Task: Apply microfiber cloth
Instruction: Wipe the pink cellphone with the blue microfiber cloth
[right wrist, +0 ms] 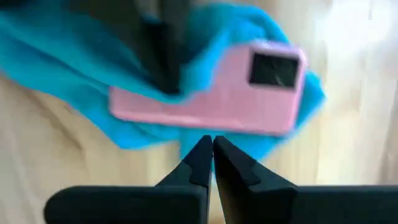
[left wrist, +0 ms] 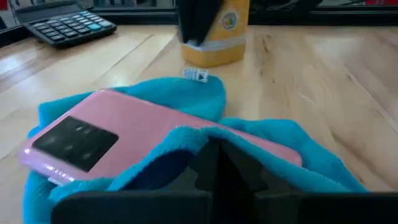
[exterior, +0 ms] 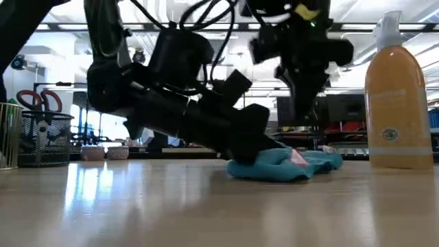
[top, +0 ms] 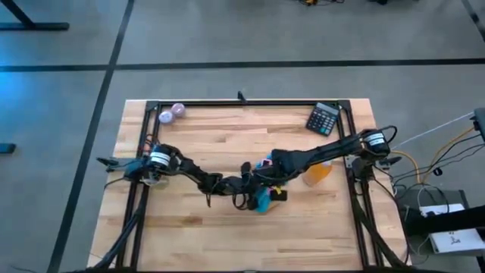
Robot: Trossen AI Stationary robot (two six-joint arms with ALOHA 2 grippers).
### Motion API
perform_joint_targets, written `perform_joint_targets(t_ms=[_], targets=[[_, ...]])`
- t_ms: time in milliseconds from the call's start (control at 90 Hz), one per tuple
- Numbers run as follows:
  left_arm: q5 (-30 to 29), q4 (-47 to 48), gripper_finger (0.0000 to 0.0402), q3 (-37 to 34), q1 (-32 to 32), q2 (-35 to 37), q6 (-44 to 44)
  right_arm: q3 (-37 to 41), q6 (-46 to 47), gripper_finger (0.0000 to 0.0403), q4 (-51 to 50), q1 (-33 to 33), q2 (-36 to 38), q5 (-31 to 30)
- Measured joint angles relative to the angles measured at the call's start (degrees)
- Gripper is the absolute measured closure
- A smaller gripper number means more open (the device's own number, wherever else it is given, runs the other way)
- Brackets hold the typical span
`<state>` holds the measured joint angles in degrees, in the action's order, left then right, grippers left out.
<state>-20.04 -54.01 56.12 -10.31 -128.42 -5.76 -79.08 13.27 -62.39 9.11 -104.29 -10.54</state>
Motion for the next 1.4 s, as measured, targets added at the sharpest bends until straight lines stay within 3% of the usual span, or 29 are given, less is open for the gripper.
perform_joint_targets(t_ms=[167, 289, 467, 633, 922, 1144, 1278, 1400], targets=[[-2.94, 5.95, 0.0402, -0.48, -0.09, 0.89, -1.19, 5.92, 0.64, 0.0403, 2.24, -0.34, 0.00, -3.07], [-4.77, 18.03, 0.0402, -0.82, -0.10, 3.61, 0.09, 10.97, 1.50, 0.0403, 6.80, -1.67, -0.08, -6.19], [-4.99, 31.71, 0.0402, -2.60, 0.20, 7.87, 4.99, 17.68, 5.80, 0.0403, 19.15, -4.05, -0.09, -0.89], [-2.81, 35.43, 0.0401, -5.79, -0.02, 12.37, 7.37, 20.65, 6.74, 0.0403, 37.39, -3.97, 0.24, 5.47], [-2.49, 42.67, 0.0401, -15.12, -0.04, 27.95, 9.94, 18.02, 3.73, 0.0403, 57.58, -3.19, -2.19, 11.45], [-0.98, 42.26, 0.0401, -23.30, -0.21, 38.36, 3.24, 13.73, 1.69, 0.0403, 59.72, -2.58, -3.84, 5.81], [-1.02, 39.68, 0.0401, -27.61, -0.52, 40.90, -0.01, 12.68, 0.91, 0.0403, 60.13, -2.47, -3.82, 0.55], [-1.19, 34.34, 0.0401, -30.65, -0.57, 41.00, -0.96, 12.34, 1.13, 0.0403, 60.36, -2.47, -3.92, -0.25]])
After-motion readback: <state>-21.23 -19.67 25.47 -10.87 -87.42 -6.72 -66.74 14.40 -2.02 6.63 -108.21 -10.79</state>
